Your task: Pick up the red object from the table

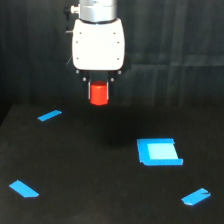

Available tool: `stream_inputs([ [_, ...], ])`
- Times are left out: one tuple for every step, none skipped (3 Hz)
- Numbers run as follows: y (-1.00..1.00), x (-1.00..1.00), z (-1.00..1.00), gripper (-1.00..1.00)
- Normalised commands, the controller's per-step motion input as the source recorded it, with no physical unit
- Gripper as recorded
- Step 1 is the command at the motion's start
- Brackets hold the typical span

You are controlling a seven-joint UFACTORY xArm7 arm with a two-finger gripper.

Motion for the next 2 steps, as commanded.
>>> stream_inputs([
  [-0.04, 0.03, 0.13, -1.0],
  [-0.08, 0.02, 0.1, -0.97],
])
